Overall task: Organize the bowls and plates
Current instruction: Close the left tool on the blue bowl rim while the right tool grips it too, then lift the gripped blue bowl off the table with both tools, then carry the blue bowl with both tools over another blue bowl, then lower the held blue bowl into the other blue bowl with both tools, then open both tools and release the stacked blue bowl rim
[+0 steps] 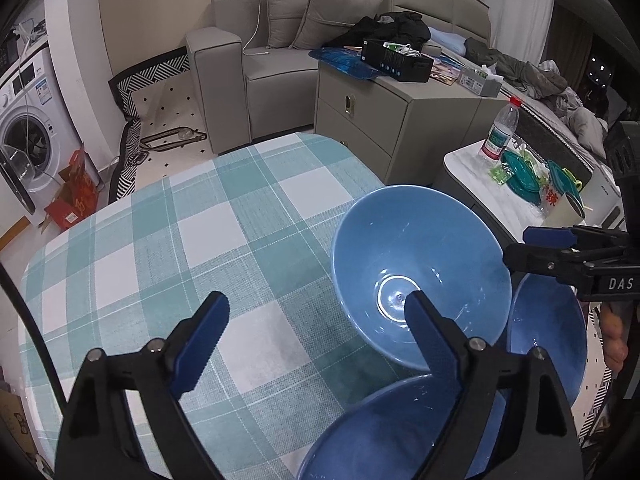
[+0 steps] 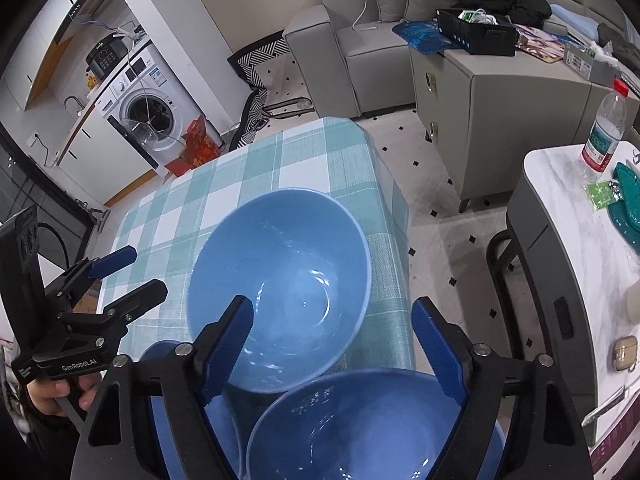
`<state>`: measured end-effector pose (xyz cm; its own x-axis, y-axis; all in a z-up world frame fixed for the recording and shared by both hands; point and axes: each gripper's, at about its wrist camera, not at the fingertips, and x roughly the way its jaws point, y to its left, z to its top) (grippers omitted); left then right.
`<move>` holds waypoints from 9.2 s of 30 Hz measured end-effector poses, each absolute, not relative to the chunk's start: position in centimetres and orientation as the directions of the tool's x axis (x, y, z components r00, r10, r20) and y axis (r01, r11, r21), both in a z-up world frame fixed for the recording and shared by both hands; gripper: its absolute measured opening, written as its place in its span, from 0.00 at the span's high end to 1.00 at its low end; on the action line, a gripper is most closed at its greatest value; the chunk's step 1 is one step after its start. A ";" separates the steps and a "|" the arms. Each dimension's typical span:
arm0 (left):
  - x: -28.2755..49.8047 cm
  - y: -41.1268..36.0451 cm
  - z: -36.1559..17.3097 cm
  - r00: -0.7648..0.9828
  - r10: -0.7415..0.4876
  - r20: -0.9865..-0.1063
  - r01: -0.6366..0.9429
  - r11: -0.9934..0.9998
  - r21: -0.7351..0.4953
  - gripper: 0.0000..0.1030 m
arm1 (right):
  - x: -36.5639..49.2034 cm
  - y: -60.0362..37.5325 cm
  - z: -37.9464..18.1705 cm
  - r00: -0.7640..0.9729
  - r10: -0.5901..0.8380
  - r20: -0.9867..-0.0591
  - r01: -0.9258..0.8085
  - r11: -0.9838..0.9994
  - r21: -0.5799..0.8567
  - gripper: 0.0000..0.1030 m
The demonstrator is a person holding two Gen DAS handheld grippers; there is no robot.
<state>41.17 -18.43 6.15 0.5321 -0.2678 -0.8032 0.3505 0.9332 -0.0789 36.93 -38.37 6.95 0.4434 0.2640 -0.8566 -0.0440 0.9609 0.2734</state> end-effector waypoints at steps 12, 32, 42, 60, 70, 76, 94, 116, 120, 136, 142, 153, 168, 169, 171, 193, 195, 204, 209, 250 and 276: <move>42.0 -19.6 4.4 0.471 -0.286 -0.834 0.376 0.921 -0.103 0.41 | 38.2 -38.0 4.6 0.391 0.292 -0.873 -0.038 0.953 0.302 0.36; 42.8 -20.4 2.7 0.416 -0.316 -0.852 0.393 0.908 -0.145 0.68 | 38.6 -37.8 3.3 0.375 0.272 -0.886 -0.038 0.960 0.279 0.59; 42.7 -21.0 2.6 0.406 -0.330 -0.852 0.414 0.898 -0.151 0.78 | 38.5 -38.2 3.1 0.370 0.278 -0.886 -0.031 0.957 0.288 0.73; 42.5 -20.7 3.1 0.419 -0.316 -0.851 0.404 0.904 -0.137 0.80 | 38.5 -38.0 3.1 0.379 0.255 -0.890 -0.015 0.963 0.269 0.85; 42.2 -20.6 4.4 0.439 -0.324 -0.838 0.408 0.903 -0.136 0.80 | 38.0 -37.9 4.6 0.410 0.243 -0.879 -0.022 0.966 0.257 0.85; 41.4 -20.5 5.7 0.460 -0.337 -0.821 0.418 0.898 -0.134 0.80 | 37.2 -37.9 6.0 0.435 0.239 -0.868 -0.027 0.967 0.253 0.85; 38.9 -19.7 9.2 0.508 -0.359 -0.783 0.442 0.889 -0.120 0.80 | 34.6 -36.9 9.9 0.475 0.219 -0.852 -0.048 0.974 0.224 0.85; 34.8 -17.7 12.5 0.565 -0.369 -0.738 0.449 0.888 -0.100 0.80 | 30.6 -34.6 14.1 0.531 0.218 -0.819 -0.110 0.976 0.189 0.85; 34.0 -17.1 12.7 0.568 -0.371 -0.735 0.447 0.889 -0.103 0.80 | 29.8 -34.2 14.5 0.540 0.225 -0.811 -0.119 0.974 0.191 0.85; 31.5 -15.4 12.3 0.575 -0.369 -0.731 0.440 0.892 -0.104 0.80 | 27.8 -32.3 14.3 0.535 0.239 -0.810 -0.157 0.971 0.182 0.85; 31.0 -15.2 12.3 0.579 -0.367 -0.728 0.438 0.893 -0.102 0.80 | 27.1 -31.8 14.3 0.539 0.238 -0.808 -0.167 0.970 0.175 0.85; 29.4 -14.3 12.0 0.576 -0.372 -0.727 0.437 0.893 -0.111 0.80 | 26.4 -31.6 13.9 0.531 0.254 -0.808 -0.181 0.966 0.185 0.85; 27.9 -13.8 10.9 0.566 -0.370 -0.737 0.435 0.893 -0.115 0.80 | 25.0 -30.9 12.7 0.516 0.259 -0.816 -0.190 0.964 0.185 0.85; 27.8 -13.7 10.7 0.564 -0.370 -0.738 0.435 0.893 -0.114 0.80 | 25.0 -30.9 12.6 0.514 0.260 -0.817 -0.192 0.964 0.186 0.85; 27.6 -13.6 10.5 0.561 -0.369 -0.742 0.434 0.893 -0.116 0.80 | 25.0 -30.9 12.4 0.511 0.263 -0.818 -0.193 0.963 0.189 0.85; 26.3 -12.7 7.8 0.525 -0.358 -0.772 0.418 0.899 -0.133 0.80 | 24.5 -29.3 8.8 0.449 0.257 -0.856 -0.208 0.961 0.180 0.85; 26.4 -12.6 7.6 0.523 -0.355 -0.775 0.415 0.900 -0.132 0.80 | 24.5 -29.2 8.5 0.443 0.255 -0.859 -0.212 0.961 0.176 0.85; 26.2 -12.9 6.8 0.512 -0.344 -0.787 0.419 0.900 -0.121 0.80 | 24.7 -29.0 7.7 0.437 0.233 -0.869 -0.211 0.965 0.153 0.85; 26.1 -13.0 6.5 0.507 -0.336 -0.793 0.424 0.899 -0.110 0.80 | 24.5 -28.6 7.4 0.435 0.220 -0.873 -0.219 0.966 0.134 0.85; 26.1 -13.5 4.3 0.459 -0.306 -0.834 0.443 0.892 -0.083 0.79 | 23.9 -26.8 5.5 0.426 0.093 -0.900 -0.254 0.967 -0.020 0.82; 26.1 -13.3 4.2 0.431 -0.338 -0.837 0.459 0.880 -0.119 0.65 | 23.6 -25.9 5.2 0.402 0.078 -0.913 -0.298 0.953 -0.050 0.57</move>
